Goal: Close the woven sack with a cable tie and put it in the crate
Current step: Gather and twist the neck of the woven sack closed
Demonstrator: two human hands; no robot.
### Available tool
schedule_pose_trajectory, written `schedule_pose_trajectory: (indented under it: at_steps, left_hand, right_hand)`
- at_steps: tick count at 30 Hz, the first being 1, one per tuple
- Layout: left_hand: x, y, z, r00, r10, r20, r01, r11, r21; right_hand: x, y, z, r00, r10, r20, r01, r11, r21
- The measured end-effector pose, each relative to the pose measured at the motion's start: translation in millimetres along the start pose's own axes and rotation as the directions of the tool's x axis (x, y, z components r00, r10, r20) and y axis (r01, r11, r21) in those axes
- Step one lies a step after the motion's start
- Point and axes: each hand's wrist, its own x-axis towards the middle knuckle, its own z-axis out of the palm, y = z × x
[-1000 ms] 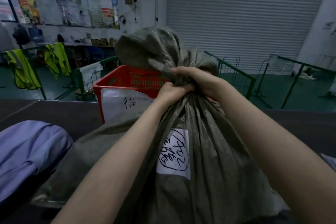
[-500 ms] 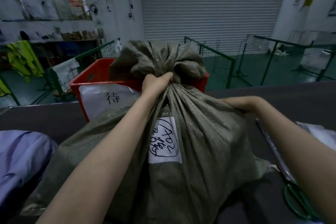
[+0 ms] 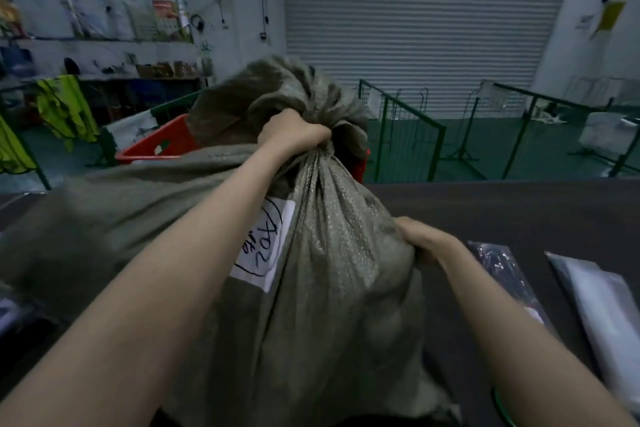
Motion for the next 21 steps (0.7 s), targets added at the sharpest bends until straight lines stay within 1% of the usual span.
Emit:
schedule_pose_trajectory:
  at_steps: [2,4,6,9,12,14,17,19,21]
  left_hand:
    - [0,15,8,0.997,0.03,0.073,-0.037,0.994,0.099]
    - [-1,25,22,0.984,0.008,0.175,-0.042,0.981,0.19]
    - [-4,27,40,0.965,-0.02,0.261,-0.052,0.963,0.265]
    - [-13,16,78,0.946,-0.069,0.316,-0.058,0.924,0.377]
    - [-19,3,109,0.931,-0.131,0.341,-0.009,0.925,0.38]
    - [-20,-5,114,0.929,-0.151,0.338,0.026,0.937,0.348]
    - [-21,-11,122,0.93,-0.146,0.338,0.037,0.95,0.309]
    - [-27,-16,130,0.912,-0.168,0.374,0.051,0.952,0.302]
    - [-39,-25,141,0.881,-0.195,0.432,0.061,0.95,0.306]
  right_hand:
    - [-5,16,6,0.999,0.018,0.051,-0.022,0.996,0.081]
    - [-7,38,15,0.99,0.038,0.134,-0.055,0.99,0.132]
    - [-4,63,27,0.975,0.059,0.214,-0.09,0.986,0.139]
    - [6,102,48,0.944,0.09,0.318,-0.142,0.979,0.143]
    - [13,129,59,0.913,0.118,0.391,-0.176,0.978,0.116]
    - [19,136,63,0.903,0.125,0.411,-0.187,0.975,0.116]
    - [24,142,66,0.898,0.152,0.412,-0.215,0.97,0.112]
    - [21,146,74,0.89,0.174,0.421,-0.216,0.975,0.053]
    - [16,149,87,0.876,0.195,0.441,-0.173,0.981,-0.088]
